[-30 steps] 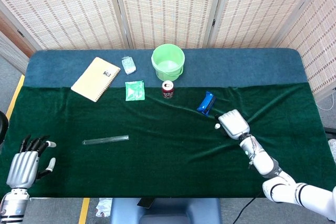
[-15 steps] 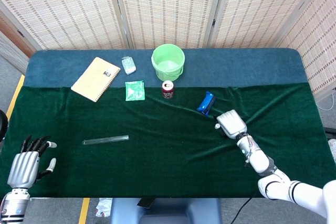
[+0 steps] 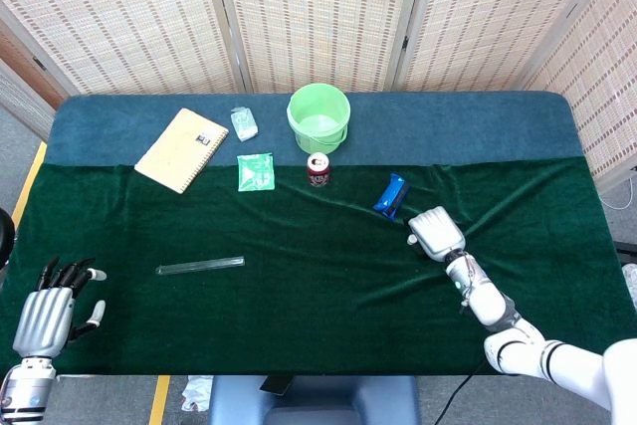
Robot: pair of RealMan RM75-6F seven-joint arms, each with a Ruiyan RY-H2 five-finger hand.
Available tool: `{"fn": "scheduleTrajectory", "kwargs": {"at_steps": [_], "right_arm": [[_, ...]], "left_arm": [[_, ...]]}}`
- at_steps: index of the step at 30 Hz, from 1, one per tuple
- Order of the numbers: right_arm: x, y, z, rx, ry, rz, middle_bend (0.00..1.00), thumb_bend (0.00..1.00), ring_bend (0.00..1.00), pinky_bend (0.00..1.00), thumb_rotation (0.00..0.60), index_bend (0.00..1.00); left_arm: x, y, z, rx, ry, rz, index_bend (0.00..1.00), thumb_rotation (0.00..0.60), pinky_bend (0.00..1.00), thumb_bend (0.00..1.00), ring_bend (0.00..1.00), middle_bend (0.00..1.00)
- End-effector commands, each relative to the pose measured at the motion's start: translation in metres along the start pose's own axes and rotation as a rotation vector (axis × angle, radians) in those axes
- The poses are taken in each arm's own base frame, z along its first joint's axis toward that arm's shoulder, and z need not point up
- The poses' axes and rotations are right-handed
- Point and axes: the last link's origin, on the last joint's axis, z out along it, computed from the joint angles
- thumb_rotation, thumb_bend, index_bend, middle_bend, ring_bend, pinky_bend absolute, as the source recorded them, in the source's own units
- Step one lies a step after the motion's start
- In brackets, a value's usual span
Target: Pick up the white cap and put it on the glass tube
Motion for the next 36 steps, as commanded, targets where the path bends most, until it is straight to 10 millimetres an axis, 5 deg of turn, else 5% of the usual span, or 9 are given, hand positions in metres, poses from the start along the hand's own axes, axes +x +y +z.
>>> {"fn": "scheduleTrajectory", "kwargs": {"at_steps": [1,14,22,33,36], "right_arm": [[0.000,0.000,0.001,-0.001,0.000,0.001,1.00,0.41,1.00,1.00,0.551,0.47],[-0.001,-0.003,0.003,-0.002,-0.003,-0.002,1.00,0.41,1.00,1.00,0.600,0.52],[0.012,-0.004,-0.003,0.011,0.034,0.041,1.00,0.52,1.00,1.00,0.600,0.64],[0.064,0.021,-0.051,0.000,0.150,0.097,1.00,0.59,1.00,1.00,0.600,0.72],[0.073,0.026,-0.064,-0.007,0.168,0.100,1.00,0.59,1.00,1.00,0.600,0.72]], "left_arm": [[0.000,0.000,0.000,0.000,-0.001,0.000,0.37,0.600,0.00,0.44,0.20,0.22],[0.000,-0.003,0.000,0.004,0.002,0.000,0.37,0.600,0.00,0.44,0.20,0.22],[0.003,-0.001,0.006,-0.017,0.007,0.006,0.37,0.600,0.00,0.44,0.21,0.22],[0.009,0.025,0.056,-0.161,0.002,0.033,0.39,0.600,0.02,0.44,0.32,0.32],[0.006,0.042,0.072,-0.213,-0.010,0.044,0.40,0.600,0.15,0.44,0.38,0.38]]}}
